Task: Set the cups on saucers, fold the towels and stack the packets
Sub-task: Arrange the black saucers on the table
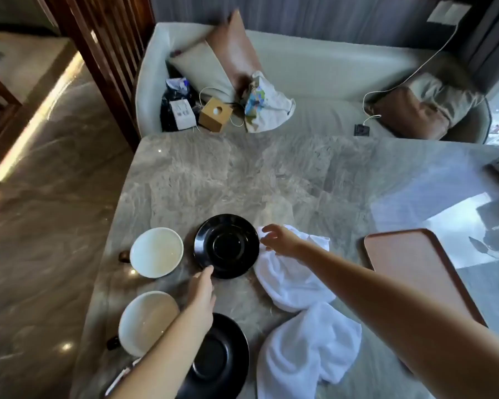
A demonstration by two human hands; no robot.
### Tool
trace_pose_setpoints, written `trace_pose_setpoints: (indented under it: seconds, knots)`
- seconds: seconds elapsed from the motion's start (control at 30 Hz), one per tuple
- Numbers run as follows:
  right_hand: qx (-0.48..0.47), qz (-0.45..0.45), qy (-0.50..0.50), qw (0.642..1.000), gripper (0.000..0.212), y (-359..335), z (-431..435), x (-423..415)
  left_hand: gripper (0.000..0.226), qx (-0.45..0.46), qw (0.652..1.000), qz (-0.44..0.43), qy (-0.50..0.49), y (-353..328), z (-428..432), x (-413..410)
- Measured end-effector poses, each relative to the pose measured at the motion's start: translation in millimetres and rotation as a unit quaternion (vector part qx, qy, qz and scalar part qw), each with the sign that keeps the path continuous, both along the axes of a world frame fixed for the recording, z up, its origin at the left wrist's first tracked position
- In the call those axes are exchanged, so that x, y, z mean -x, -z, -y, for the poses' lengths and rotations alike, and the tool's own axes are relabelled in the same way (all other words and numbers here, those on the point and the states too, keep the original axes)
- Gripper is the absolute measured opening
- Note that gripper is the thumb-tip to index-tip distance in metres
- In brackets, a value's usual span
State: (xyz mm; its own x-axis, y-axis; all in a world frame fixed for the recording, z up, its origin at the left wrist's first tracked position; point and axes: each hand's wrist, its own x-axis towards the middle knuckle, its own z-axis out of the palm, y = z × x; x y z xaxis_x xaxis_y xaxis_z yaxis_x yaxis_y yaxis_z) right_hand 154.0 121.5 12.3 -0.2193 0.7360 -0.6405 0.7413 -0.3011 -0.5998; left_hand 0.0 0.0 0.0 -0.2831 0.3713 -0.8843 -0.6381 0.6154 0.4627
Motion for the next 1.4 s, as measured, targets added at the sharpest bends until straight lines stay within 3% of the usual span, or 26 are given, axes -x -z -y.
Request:
trace_pose_setpoints:
  seconds: [0.1, 0.23, 0.43, 0.63, 0.77, 0.93, 1.07, 1.4]
  knots:
    - [0.007, -0.008, 0.012, 1.0, 0.036, 11, -9, 2, 0.037, 0.0, 1.0, -0.015, -0.018, 12, -9, 1]
    - [-0.01, 0.01, -0.013, 1.0, 0.028, 24, -15, 6, 0.007, 0.012, 0.998, -0.023, -0.055, 17, -16, 1]
    - [-0.067, 0.025, -0.046, 0.996, 0.02, 36, -16, 0, 0.04, 0.007, 0.982, -0.154, -0.108, 25, -22, -4]
    - [-0.125, -0.055, 0.023, 0.99, 0.025, 28, -41, -23, 0.019, -0.069, 0.963, -0.26, -0.02, 19, -56, -6]
    - [-0.085, -0.094, 0.111, 0.986, 0.021, 18, -66, -42, 0.033, -0.114, 0.943, -0.308, 0.046, 13, -101, -23]
    - [-0.043, -0.117, 0.201, 0.972, 0.015, 23, -81, -75, 0.02, -0.13, 0.933, -0.311, 0.13, 24, -147, -43]
    - [-0.015, -0.125, 0.234, 0.964, 0.03, 31, -88, -85, 0.025, -0.12, 0.926, -0.323, 0.157, 34, -174, -51]
    - [-0.001, -0.137, 0.261, 0.956, 0.033, 46, -102, -83, 0.032, -0.078, 0.926, -0.32, 0.186, 52, -195, -46]
